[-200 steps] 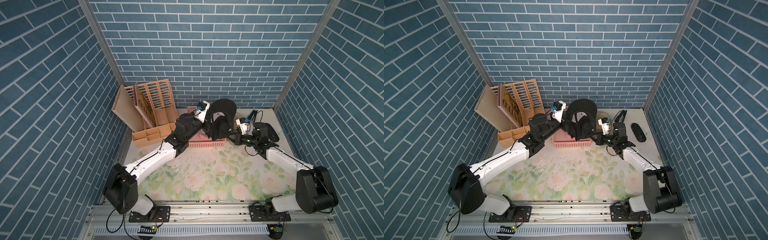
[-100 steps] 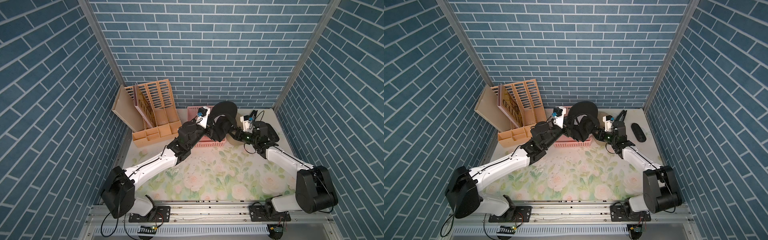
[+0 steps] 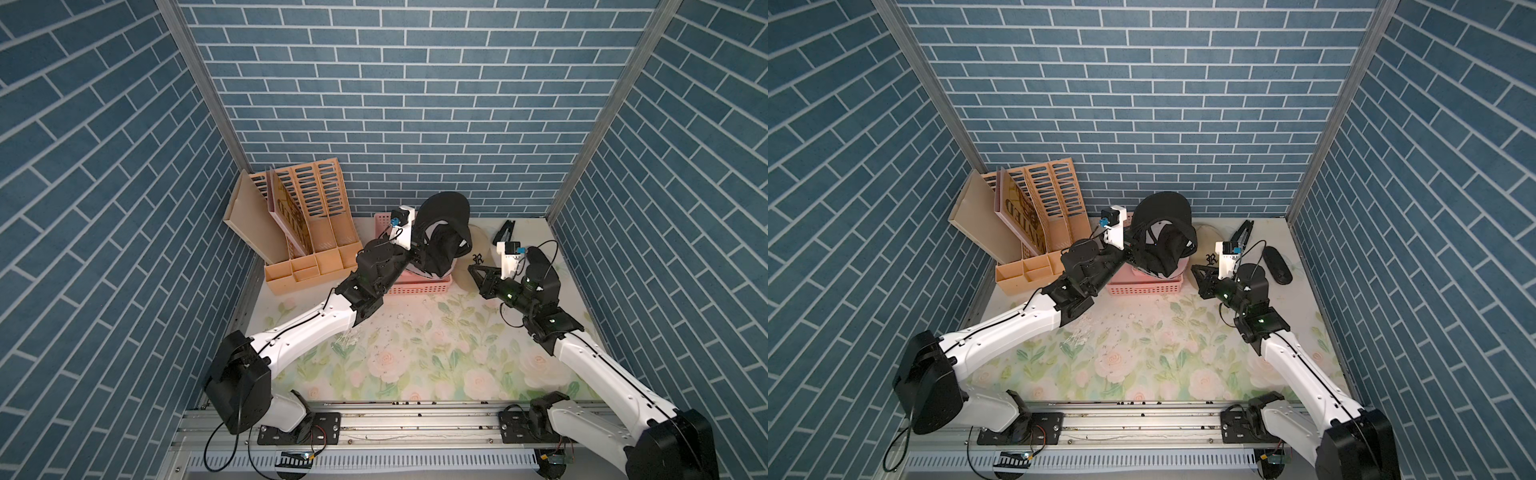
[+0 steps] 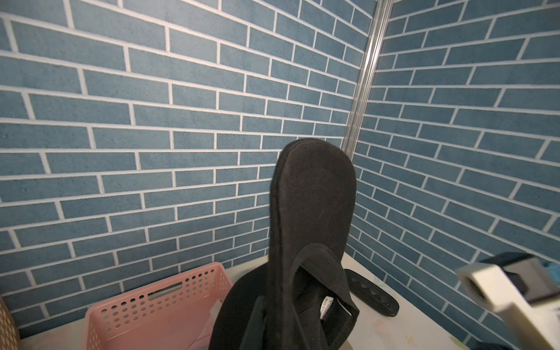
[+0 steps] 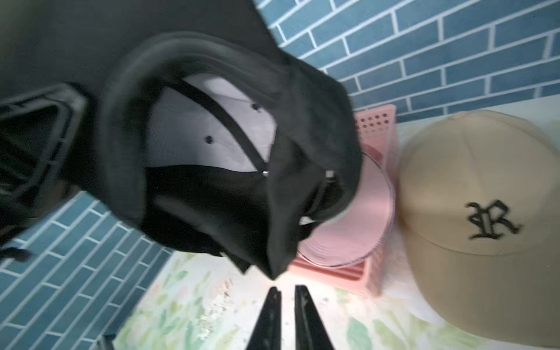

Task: Turn the baseball cap inside out
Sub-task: Turn over the baseball cap.

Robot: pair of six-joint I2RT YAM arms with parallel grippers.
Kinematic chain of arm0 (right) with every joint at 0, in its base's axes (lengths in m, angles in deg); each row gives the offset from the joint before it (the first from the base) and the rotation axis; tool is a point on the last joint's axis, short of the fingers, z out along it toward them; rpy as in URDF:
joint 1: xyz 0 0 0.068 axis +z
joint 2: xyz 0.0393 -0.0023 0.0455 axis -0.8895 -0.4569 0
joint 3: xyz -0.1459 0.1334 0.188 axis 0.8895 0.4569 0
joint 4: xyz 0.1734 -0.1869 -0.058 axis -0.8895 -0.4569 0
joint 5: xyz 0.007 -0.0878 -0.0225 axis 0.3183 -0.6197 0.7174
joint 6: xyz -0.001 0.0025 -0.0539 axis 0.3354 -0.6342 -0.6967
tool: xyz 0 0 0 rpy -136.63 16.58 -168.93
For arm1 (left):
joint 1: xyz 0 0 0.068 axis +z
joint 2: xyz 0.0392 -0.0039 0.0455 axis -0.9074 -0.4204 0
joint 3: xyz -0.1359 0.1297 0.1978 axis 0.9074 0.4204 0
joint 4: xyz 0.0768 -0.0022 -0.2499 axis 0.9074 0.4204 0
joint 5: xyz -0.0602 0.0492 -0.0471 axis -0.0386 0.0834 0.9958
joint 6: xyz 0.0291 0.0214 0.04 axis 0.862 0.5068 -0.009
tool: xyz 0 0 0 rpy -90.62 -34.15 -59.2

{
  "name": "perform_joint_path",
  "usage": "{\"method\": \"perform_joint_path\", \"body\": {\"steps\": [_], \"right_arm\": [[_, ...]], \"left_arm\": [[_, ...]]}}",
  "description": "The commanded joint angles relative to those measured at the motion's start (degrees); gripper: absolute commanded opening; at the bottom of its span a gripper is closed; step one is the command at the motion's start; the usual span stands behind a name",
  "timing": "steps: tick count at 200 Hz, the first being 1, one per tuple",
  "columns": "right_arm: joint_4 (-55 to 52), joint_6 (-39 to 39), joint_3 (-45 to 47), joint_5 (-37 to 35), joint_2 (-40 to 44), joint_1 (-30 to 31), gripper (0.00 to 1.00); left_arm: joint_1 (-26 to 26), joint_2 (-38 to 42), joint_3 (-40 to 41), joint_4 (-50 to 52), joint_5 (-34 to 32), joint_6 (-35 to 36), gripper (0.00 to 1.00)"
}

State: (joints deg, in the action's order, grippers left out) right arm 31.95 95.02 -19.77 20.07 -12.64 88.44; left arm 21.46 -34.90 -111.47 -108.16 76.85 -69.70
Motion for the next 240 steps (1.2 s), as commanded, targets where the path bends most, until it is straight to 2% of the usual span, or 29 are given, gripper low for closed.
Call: {"method": "perform_joint_path", "body": {"steps": [1, 43, 89, 107, 115, 135, 150, 160, 188, 206, 209, 220, 240], "right_arm": [[6.10, -4.52, -1.43, -2.82, -3.99, 4.58, 0.00], [16.68, -3.91, -6.48, -2.59, -17.51, 8.25, 0.00], [18.54, -4.98, -15.87, -4.10, -27.98, 8.31, 0.00], [17.48, -4.74, -18.95, -3.97, -29.61, 8.35, 0.00], [16.26, -4.77, -19.75, -3.27, -29.53, 8.30, 0.07], [15.51, -5.35, -17.56, -3.04, -26.91, 8.54, 0.38], [15.36, -6.29, -14.08, -6.08, -24.04, 9.33, 0.49], [15.90, -7.30, -11.89, -8.33, -22.55, 10.40, 0.53], [16.70, -13.13, -10.33, -15.22, -22.28, 15.77, 0.59], [17.99, -18.17, -10.76, -23.21, -23.77, 20.44, 0.64], [18.44, -18.83, -10.78, -24.97, -24.12, 21.08, 0.67], [22.05, -20.72, -10.15, -33.43, -24.94, 23.79, 0.71], [29.98, -22.28, -8.56, -42.34, -26.40, 25.83, 0.74]], "left_arm": [[0.07, -0.66, -2.62, -1.55, -2.56, -2.99, 0.00], [-0.87, -0.85, -4.09, -0.44, -5.15, -5.24, 0.00], [-1.49, 0.85, -3.22, 1.34, -5.24, -7.07, 0.00], [-1.93, 1.59, -2.76, 2.23, -9.70, -6.85, 0.00], [-1.93, 1.88, -2.80, 2.70, -13.14, -6.96, 0.00], [-1.87, 1.22, -4.11, 2.90, -23.83, -6.99, 0.00], [-1.67, -1.16, -8.30, 6.81, -31.45, -8.79, 0.00], [-1.67, -3.03, -11.75, 10.32, -34.46, -10.89, 0.00], [-1.67, -6.84, -18.38, 18.45, -37.88, -17.54, 0.00], [-1.67, -8.66, -21.24, 22.12, -39.54, -20.95, 0.00], [-1.67, -9.05, -21.90, 22.92, -39.83, -21.62, 0.00], [-1.67, -10.08, -23.76, 26.22, -40.96, -24.12, 0.00], [-1.67, -10.69, -25.09, 29.23, -41.57, -28.38, 0.00]]}}
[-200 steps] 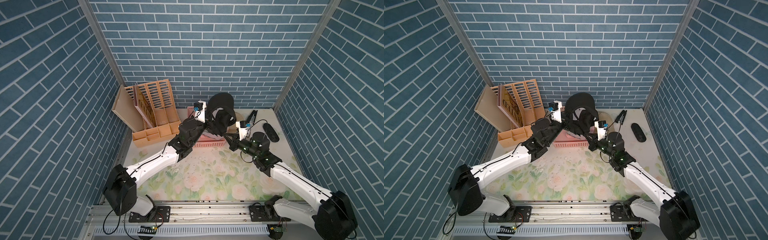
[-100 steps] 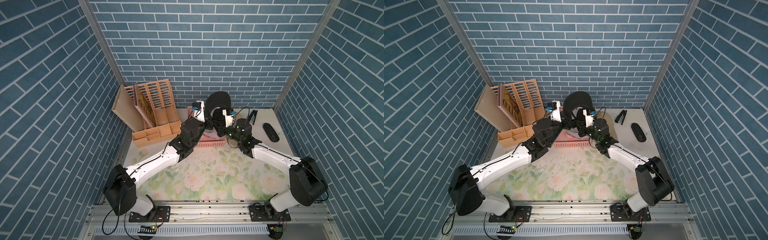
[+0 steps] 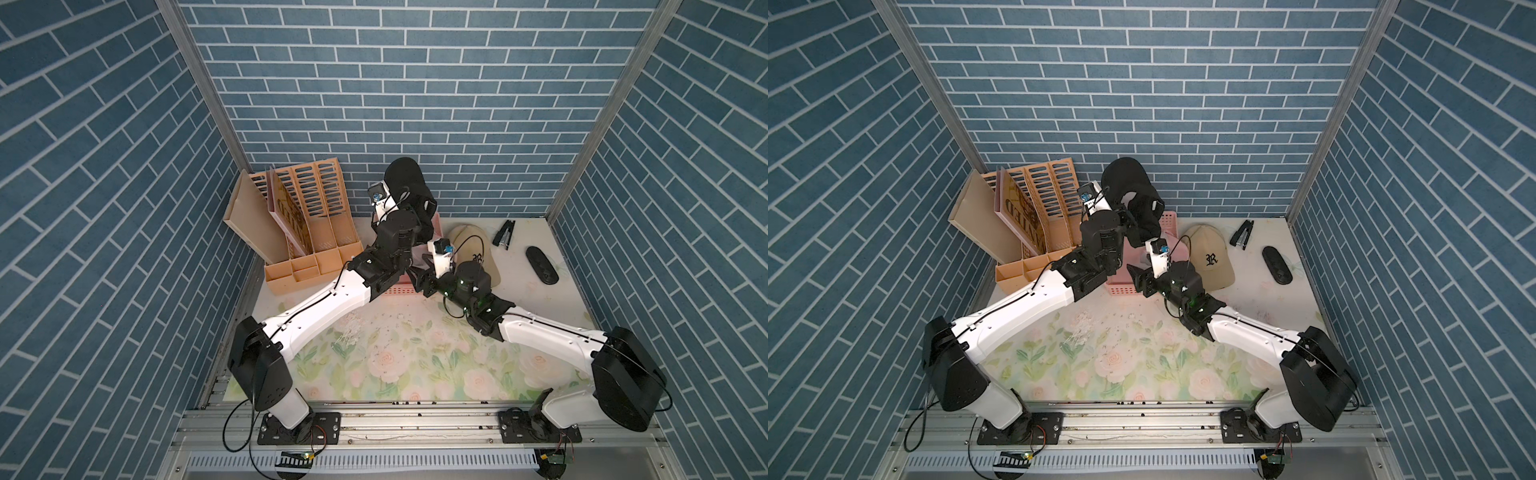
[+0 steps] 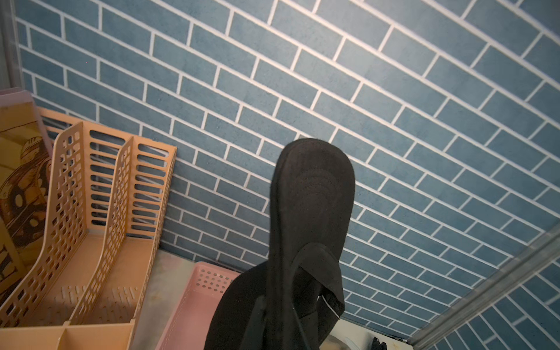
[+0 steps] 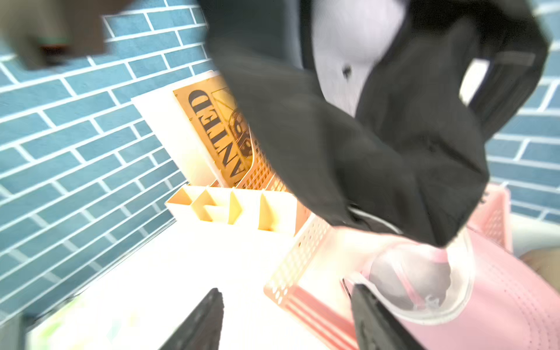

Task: Turn the baseball cap inside out
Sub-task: Turn over the baseball cap.

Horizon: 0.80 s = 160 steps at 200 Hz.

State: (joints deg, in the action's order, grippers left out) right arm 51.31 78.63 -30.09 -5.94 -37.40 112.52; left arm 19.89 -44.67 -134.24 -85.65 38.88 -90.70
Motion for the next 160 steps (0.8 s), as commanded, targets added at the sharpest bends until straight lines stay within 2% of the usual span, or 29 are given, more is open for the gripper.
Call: {"method": "perform_joint_path", "body": {"steps": [1, 44, 86, 106, 136, 160], "right_arm": [[10.93, -5.93, 1.87, -16.65, -1.72, 1.77, 0.74], [19.24, -12.17, -0.75, -28.36, -7.38, 4.05, 0.76], [21.20, -15.11, -5.35, -29.29, -13.57, 4.08, 0.78], [23.06, -15.18, -5.63, -28.89, -14.43, 4.05, 0.78], [22.74, -15.35, -6.97, -31.93, -15.58, 4.05, 0.78], [23.32, -17.59, -5.88, -30.87, -14.38, 3.44, 0.69]], "left_arm": [[-0.10, -0.92, -2.35, 6.75, -3.53, -7.56, 0.00], [-0.10, -0.53, -2.90, 9.15, -3.18, -13.15, 0.00], [-0.10, 1.41, -1.37, 8.67, -1.84, -15.35, 0.00], [-0.11, 1.49, -1.58, 8.93, -2.37, -15.42, 0.00], [-0.10, 1.49, -1.22, 8.54, -0.88, -15.40, 0.00], [-0.10, 2.52, 0.19, 8.39, -0.29, -14.65, 0.00]]}}
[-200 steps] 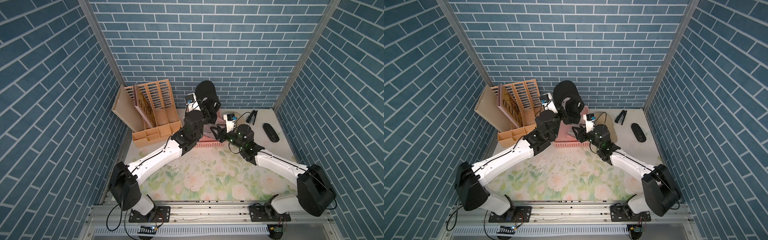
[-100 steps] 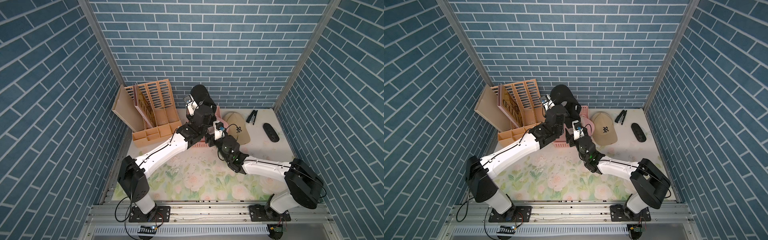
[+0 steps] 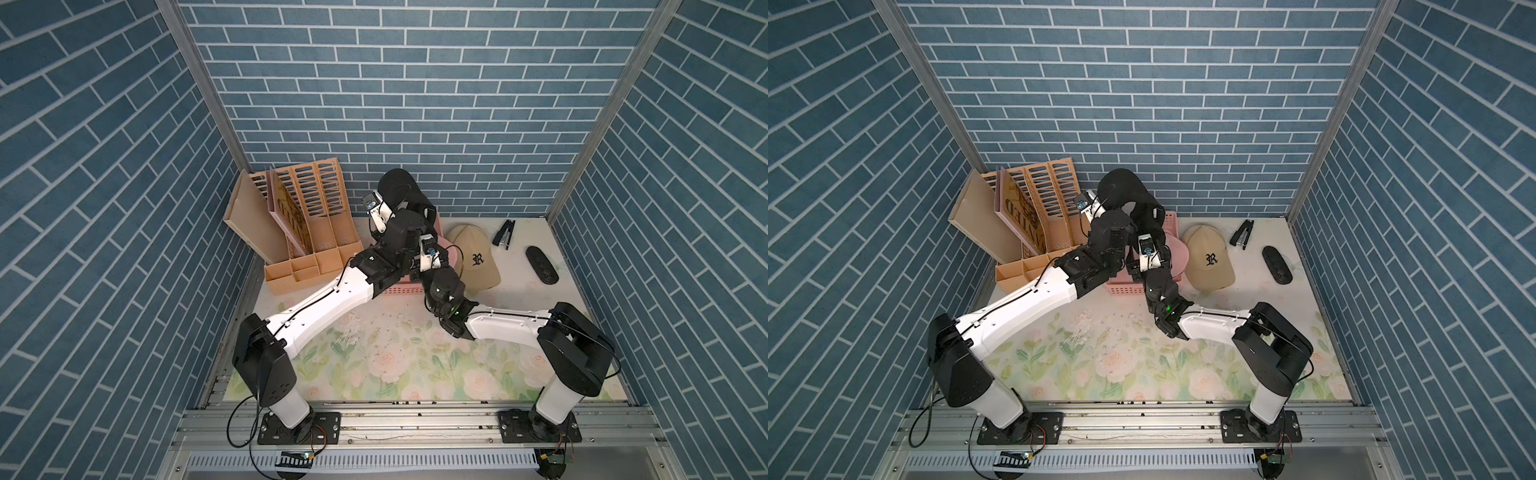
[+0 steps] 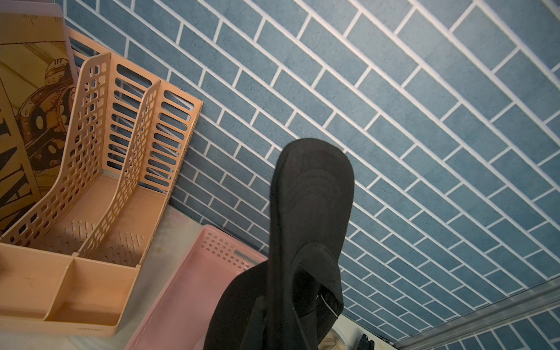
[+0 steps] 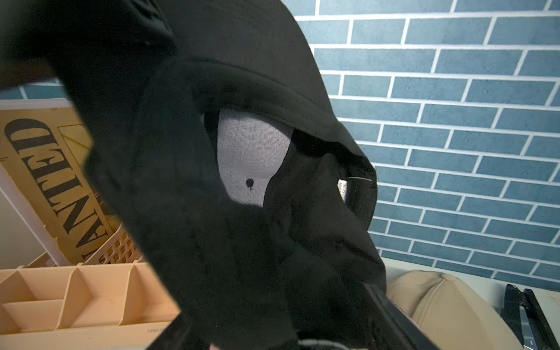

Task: Turn the baseball cap inside out
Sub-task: Turn over the baseball cap.

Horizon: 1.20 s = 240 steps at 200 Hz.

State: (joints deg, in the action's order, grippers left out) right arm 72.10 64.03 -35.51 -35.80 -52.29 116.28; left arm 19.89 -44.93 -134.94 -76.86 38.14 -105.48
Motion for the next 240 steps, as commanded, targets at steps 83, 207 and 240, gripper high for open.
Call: {"method": "perform_joint_path", "body": {"steps": [83, 207, 240], "right_arm": [[-13.92, -12.59, 3.61, 24.56, 10.06, -7.61, 0.09], [-56.47, -21.60, -7.09, 52.74, 8.51, -10.38, 0.38], [-56.04, -17.42, -3.85, 57.13, 14.32, -15.54, 0.53]], "left_arm": [[4.03, 6.28, 5.33, -1.82, 6.40, 4.00, 0.00], [8.78, 5.02, 1.66, 1.28, 37.34, 36.99, 0.00], [9.98, 6.19, 3.16, 4.59, 44.23, 38.97, 0.00]]}}
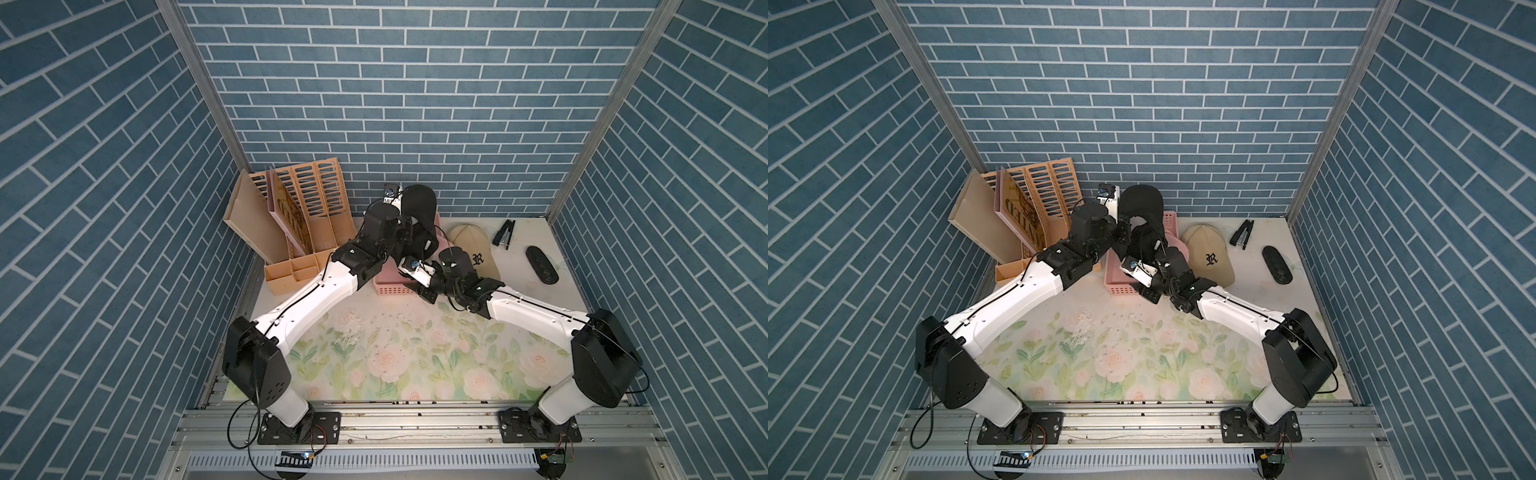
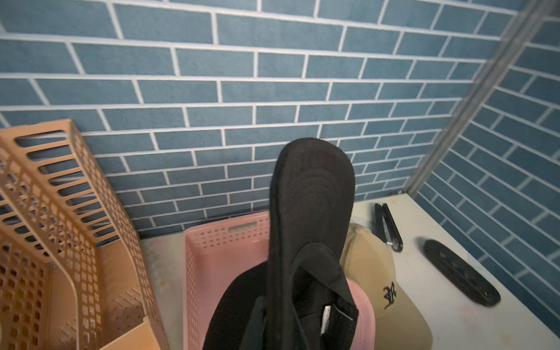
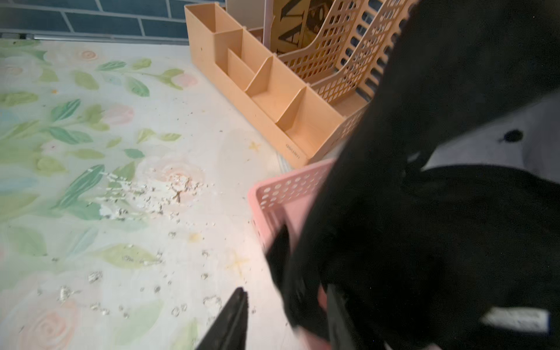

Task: Turn the baseball cap inside out
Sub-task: Turn over the baseball cap.

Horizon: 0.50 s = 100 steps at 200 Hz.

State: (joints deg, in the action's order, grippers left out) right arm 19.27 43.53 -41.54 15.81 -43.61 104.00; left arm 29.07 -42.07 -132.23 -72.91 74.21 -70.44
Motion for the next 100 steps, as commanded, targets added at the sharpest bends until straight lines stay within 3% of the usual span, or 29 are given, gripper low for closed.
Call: {"method": "perform_joint_path", "body": {"steps": [1, 41, 47, 61, 69, 100], "right_arm": [[-3.04, 3.19, 2.40, 5.60, 5.90, -3.42, 0.53], [9.51, 13.86, 11.27, 7.16, 14.81, -6.74, 0.51], [11.88, 16.53, 12.09, 7.65, 15.34, -7.31, 0.47], [17.41, 21.79, 13.52, 9.28, 15.04, -7.87, 0.24], [20.06, 23.56, 13.63, 11.18, 14.11, -7.80, 0.18], [27.91, 29.07, 12.92, 10.34, 9.69, -7.06, 0.09]], "left_arm": [[0.82, 3.37, 0.57, 0.55, 8.21, 3.91, 0.00], [2.05, 4.14, 3.32, -2.65, 9.39, 0.21, 0.00], [2.04, 4.04, 3.33, -2.95, 9.86, -0.04, 0.00], [2.00, 3.99, 3.29, -3.62, 9.99, -0.67, 0.00], [1.99, 3.88, 3.17, -3.96, 9.97, -1.20, 0.00], [2.06, 3.88, 3.41, -5.31, 11.72, -4.15, 0.00]]}}
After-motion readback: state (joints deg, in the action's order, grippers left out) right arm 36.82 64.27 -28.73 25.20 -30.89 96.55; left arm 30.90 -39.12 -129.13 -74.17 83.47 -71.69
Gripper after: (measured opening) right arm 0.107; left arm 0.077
